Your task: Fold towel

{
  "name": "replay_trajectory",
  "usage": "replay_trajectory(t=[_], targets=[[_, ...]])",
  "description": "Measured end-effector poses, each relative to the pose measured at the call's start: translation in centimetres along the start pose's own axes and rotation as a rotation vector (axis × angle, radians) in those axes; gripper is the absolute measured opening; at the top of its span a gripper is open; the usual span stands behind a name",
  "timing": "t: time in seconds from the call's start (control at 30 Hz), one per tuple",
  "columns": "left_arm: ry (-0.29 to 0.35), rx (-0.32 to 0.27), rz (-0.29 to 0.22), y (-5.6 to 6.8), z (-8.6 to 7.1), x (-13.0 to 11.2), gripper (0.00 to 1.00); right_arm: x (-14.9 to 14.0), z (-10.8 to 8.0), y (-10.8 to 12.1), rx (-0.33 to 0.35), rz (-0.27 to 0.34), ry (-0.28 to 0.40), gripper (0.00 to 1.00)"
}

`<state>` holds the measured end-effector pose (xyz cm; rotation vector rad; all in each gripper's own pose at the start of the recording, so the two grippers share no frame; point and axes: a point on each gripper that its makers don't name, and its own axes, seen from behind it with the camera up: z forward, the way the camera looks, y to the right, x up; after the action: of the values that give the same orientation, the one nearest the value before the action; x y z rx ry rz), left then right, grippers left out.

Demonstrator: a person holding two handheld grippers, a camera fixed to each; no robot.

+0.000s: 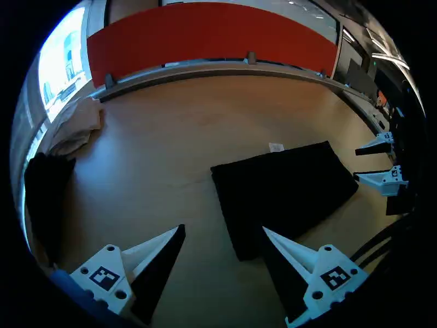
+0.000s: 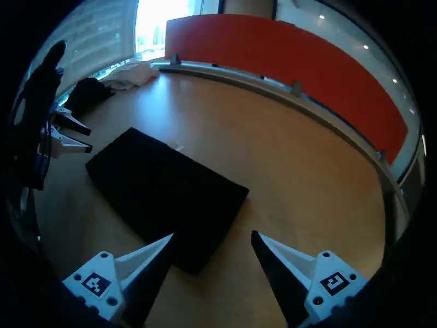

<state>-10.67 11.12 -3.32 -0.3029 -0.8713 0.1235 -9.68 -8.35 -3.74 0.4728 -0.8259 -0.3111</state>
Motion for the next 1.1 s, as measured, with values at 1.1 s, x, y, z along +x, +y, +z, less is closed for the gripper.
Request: replay_trajectory(t=[1.1], targets=[[-0.031, 0.094, -0.142, -2.8, -6.2, -6.1, 0.94, -4.0, -0.5, -2.2, 0.090, -0.091, -0.076, 0.87]])
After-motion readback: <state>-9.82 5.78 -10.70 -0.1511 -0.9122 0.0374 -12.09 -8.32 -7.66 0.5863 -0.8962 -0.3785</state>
